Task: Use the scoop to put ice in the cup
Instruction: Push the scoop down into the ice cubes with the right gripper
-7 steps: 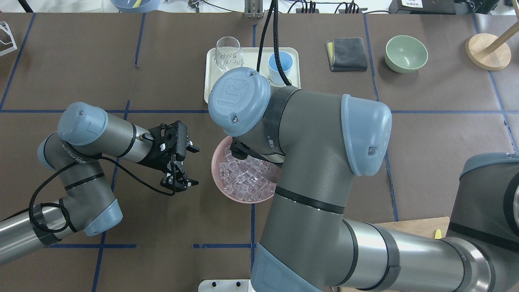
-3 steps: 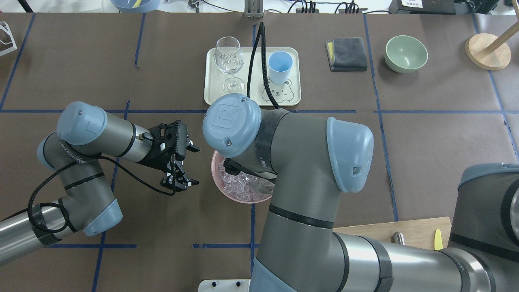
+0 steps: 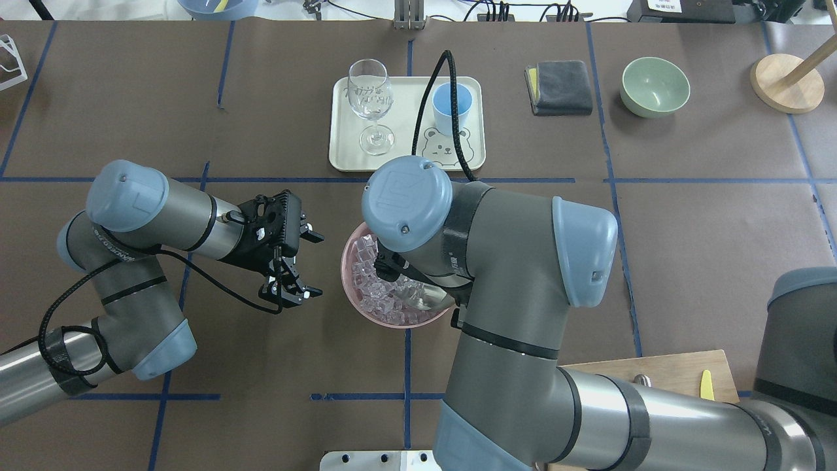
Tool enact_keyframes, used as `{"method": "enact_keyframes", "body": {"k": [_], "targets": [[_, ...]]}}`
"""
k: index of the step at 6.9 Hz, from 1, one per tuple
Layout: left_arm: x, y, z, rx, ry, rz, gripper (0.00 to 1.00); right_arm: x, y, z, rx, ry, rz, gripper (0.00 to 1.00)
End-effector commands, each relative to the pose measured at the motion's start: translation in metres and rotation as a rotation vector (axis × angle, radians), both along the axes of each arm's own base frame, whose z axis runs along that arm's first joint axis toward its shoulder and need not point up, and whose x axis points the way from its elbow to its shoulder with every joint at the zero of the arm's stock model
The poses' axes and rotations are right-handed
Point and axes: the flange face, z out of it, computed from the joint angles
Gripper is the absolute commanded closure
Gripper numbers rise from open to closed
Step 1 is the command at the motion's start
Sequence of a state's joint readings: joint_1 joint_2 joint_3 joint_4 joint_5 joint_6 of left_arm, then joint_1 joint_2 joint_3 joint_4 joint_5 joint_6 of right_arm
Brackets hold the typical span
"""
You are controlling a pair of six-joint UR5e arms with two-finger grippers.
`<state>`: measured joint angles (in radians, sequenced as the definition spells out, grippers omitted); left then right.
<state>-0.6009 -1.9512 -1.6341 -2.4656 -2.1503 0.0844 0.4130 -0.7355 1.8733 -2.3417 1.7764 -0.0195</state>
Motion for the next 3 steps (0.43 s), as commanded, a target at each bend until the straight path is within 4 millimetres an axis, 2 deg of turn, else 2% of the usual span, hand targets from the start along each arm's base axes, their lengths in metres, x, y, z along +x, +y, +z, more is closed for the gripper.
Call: {"method": "enact_keyframes", "body": {"k": [1,3], "targets": [[-0.005,-0.002,-0.005,0.005,0.008,-0.005,0.0,0.001,-0.008,0.022,-0.034,-0.063,0.0,1.0],[-0.006,-0.002,-0.005,0.006,0.01,-0.005,0.0,0.003,-0.015,0.04,-0.055,-0.099,0.003,1.0]]}}
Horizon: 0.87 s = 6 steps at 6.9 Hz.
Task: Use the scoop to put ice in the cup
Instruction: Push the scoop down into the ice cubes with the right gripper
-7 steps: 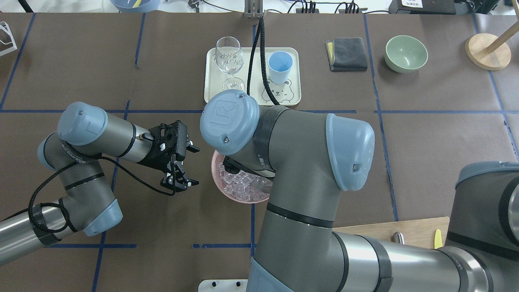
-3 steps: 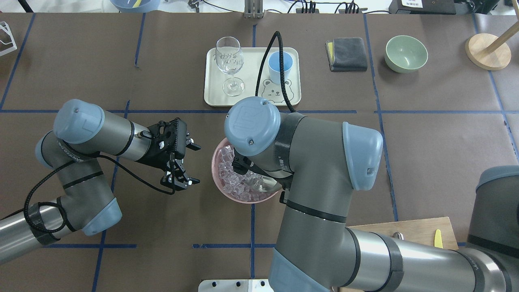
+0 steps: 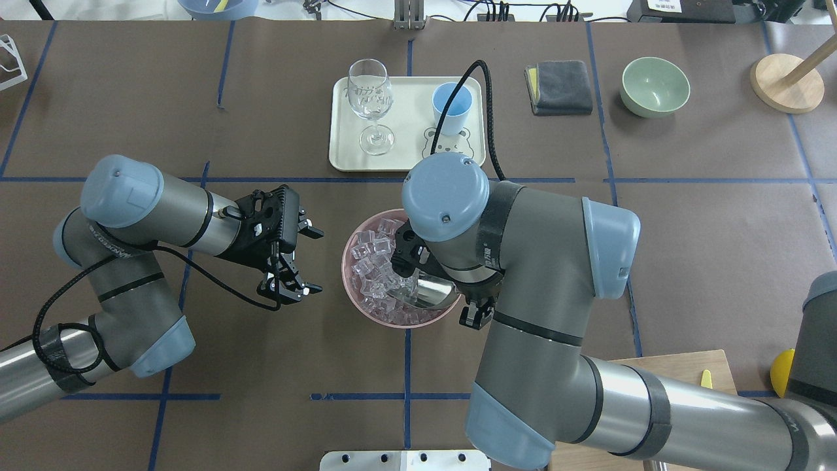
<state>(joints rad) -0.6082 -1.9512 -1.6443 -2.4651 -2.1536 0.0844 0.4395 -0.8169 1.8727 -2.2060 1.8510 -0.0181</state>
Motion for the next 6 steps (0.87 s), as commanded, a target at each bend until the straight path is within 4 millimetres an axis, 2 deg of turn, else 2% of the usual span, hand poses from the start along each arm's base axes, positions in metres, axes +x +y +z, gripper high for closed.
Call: {"method": "enact_keyframes", "body": {"k": [1,3,6], "targets": [[-0.001,0.0,-0.001,0.0,0.0,-0.001,0.0,0.002,-0.004,0.01,-0.033,-0.039,-0.001,1.0],[-0.004,-0.002,-0.003,0.002,0.004,-0.005,0.0,0.003,-0.005,0.011,-0.05,-0.1,-0.006,1.0],[-0.01,-0.005,-0.007,0.007,0.009,-0.013,0.0,0.004,-0.007,0.033,-0.059,-0.195,0.017,1.0]]}}
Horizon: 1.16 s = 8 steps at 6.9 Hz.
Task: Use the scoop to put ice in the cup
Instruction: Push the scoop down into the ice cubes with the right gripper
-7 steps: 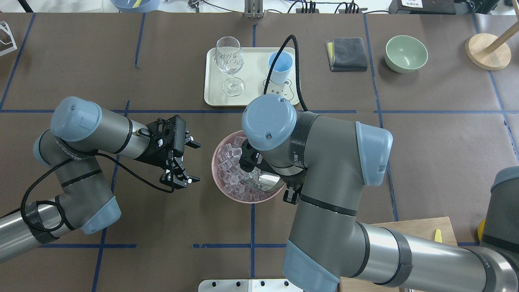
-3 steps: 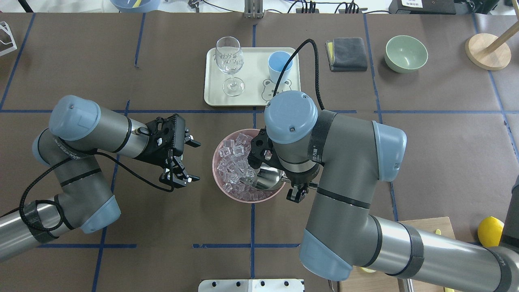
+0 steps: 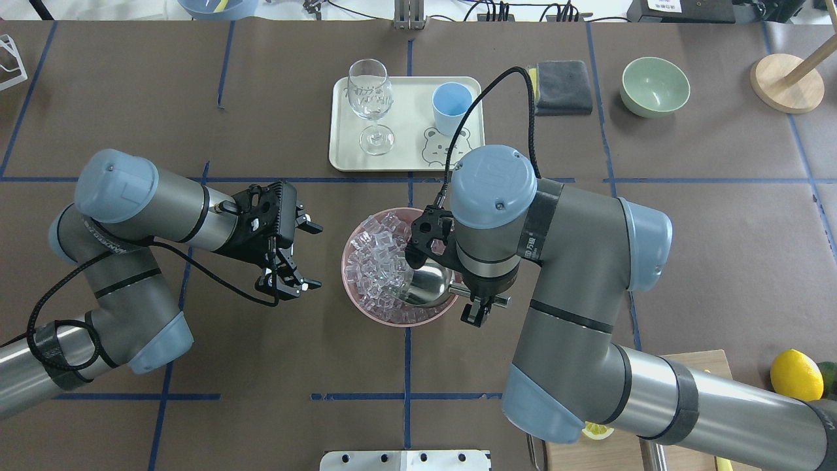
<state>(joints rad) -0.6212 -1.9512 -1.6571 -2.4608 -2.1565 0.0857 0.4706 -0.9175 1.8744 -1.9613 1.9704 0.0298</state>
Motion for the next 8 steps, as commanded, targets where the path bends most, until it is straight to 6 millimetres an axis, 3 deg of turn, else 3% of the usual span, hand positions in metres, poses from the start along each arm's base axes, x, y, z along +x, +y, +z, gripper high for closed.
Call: {"method": "enact_keyframes", "body": {"k": [1,2,5,8], "targets": [[-0.002,-0.002,-0.001,0.0,0.0,-0.004,0.0,0.002,0.0,0.011,0.002,-0.031,0.004,1.0],[-0.003,-0.002,-0.001,0.0,-0.001,-0.006,0.0,0.007,0.002,0.007,0.003,-0.059,0.017,1.0],[-0.017,-0.008,-0.001,-0.008,0.005,0.01,0.0,0.009,0.006,0.034,-0.008,-0.158,0.079,1.0],[-0.02,-0.008,-0.005,-0.006,0.01,0.008,0.0,0.009,0.011,0.033,-0.036,-0.203,0.108,1.0]]}}
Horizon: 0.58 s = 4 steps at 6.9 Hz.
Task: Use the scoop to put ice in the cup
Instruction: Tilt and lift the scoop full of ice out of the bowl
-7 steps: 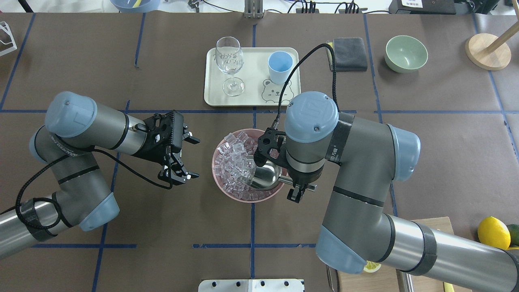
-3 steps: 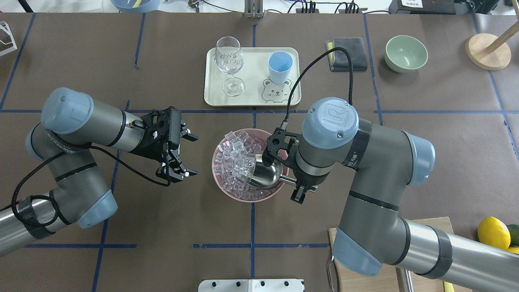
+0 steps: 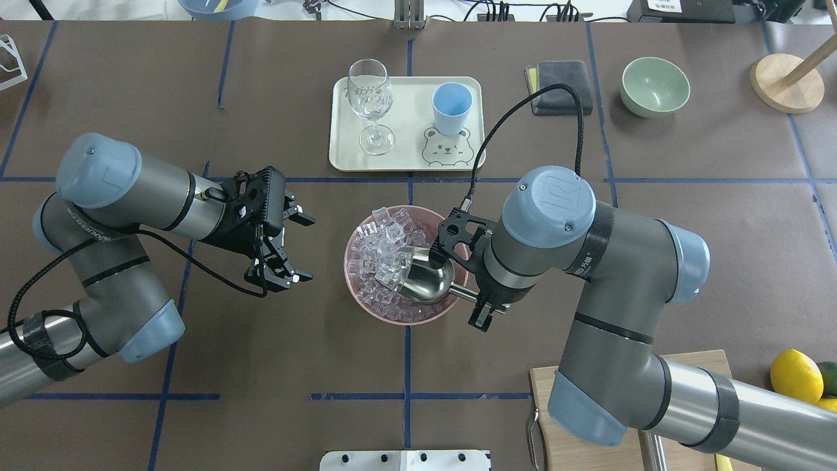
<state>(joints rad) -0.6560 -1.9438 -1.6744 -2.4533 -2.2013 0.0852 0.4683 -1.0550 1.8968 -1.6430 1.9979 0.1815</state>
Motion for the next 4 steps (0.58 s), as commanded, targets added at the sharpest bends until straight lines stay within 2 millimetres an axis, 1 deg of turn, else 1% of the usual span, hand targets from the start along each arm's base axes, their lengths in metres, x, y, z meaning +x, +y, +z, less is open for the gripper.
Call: {"method": "enact_keyframes", "body": {"k": [1,2,4], "targets": [[-0.005,0.001,-0.005,0.007,0.009,-0.001,0.0,-0.005,0.017,0.021,-0.013,-0.083,0.053,1.0],[-0.009,-0.001,-0.007,0.004,0.012,0.003,0.0,-0.003,0.023,0.031,0.016,-0.139,0.066,1.0],[-0.01,-0.001,-0.007,0.003,0.012,0.006,0.0,0.017,0.022,0.01,0.041,-0.185,0.095,1.0]]}}
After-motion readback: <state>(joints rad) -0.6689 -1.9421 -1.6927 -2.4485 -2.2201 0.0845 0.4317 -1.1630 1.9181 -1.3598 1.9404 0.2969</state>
